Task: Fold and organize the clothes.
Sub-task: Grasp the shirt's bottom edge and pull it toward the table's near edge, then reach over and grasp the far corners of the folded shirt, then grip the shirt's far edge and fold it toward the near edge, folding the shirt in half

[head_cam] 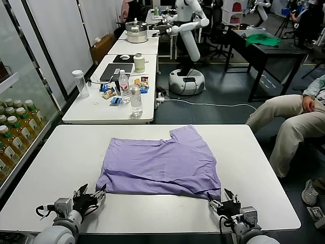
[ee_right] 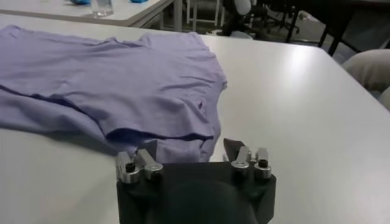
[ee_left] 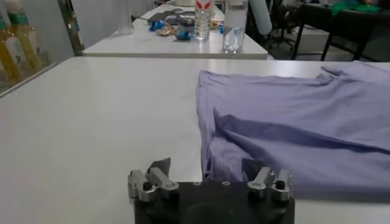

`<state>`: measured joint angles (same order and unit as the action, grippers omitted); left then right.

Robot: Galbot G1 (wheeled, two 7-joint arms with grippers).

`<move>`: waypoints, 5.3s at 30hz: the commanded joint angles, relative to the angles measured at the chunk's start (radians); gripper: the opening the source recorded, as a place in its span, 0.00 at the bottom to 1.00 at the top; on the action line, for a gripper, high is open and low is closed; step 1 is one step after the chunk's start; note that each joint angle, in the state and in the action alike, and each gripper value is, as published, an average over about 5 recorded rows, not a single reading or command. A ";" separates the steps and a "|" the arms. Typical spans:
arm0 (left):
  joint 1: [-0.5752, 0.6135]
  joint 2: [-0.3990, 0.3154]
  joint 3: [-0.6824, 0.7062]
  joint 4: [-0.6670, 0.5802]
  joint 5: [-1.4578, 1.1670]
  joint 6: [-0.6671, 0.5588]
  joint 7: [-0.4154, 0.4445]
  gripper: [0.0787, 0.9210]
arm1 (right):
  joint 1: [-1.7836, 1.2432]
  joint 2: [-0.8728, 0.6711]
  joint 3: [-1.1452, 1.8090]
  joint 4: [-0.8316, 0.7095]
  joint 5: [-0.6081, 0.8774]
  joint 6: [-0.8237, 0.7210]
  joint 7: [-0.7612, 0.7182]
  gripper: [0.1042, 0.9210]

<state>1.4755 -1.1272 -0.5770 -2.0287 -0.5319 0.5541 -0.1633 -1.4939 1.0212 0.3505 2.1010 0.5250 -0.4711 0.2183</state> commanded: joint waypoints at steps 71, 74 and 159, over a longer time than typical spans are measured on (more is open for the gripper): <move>-0.558 0.105 0.140 0.516 0.054 -0.108 0.281 0.88 | 1.039 0.334 -0.305 -0.906 -0.026 -0.032 0.016 0.88; -0.580 0.097 0.150 0.558 0.077 -0.114 0.305 0.88 | 1.042 0.353 -0.293 -0.956 -0.027 -0.028 0.015 0.88; -0.105 0.100 -0.063 0.180 0.007 -0.193 0.384 0.01 | 0.253 0.046 -0.041 -0.021 0.138 -0.104 0.048 0.02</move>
<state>1.2873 -1.0269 -0.6137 -1.7840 -0.5415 0.3627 0.2063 -1.1405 1.0843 0.2742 2.0106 0.6603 -0.5698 0.2674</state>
